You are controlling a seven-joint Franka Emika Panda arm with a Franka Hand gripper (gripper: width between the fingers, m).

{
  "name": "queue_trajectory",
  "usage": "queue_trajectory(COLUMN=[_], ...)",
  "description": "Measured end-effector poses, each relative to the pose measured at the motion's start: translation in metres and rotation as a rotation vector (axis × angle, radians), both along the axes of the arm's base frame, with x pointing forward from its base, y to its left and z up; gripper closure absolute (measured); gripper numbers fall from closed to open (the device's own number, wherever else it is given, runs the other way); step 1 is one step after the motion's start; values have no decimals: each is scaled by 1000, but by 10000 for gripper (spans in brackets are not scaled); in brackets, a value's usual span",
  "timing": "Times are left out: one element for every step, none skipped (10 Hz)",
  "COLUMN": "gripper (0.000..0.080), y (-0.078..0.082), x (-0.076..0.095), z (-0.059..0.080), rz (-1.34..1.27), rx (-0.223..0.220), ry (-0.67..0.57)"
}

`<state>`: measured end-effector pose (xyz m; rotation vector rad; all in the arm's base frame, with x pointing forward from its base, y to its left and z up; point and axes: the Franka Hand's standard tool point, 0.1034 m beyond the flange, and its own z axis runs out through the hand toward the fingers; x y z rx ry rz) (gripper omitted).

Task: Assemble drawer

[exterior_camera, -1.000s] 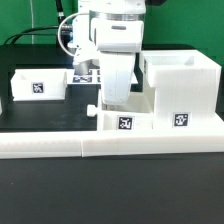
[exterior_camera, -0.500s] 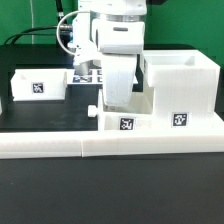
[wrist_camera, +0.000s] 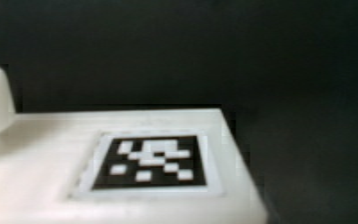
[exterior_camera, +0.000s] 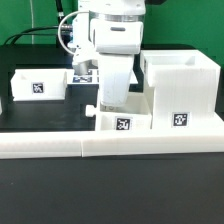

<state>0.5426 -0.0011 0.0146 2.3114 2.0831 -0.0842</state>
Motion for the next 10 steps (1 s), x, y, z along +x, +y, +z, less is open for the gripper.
queue_trajectory(gripper=[757,757,757,757,757,757,757,757,757,757], y=[0,0,-1,-1,-4,-14,-21,-27,-29,-27], x=[0,0,0,0,-1,-5,-6,-8,-8,-9], z=[0,0,0,0,0,1,4,8,9,6], rz=[2,2,1,1,23,35,23,16,9,6], rx=[-1,-1,-1,-1,-1,-2,-3,-4,-4,-4], ry=[0,0,0,0,0,2,2,5,4,8])
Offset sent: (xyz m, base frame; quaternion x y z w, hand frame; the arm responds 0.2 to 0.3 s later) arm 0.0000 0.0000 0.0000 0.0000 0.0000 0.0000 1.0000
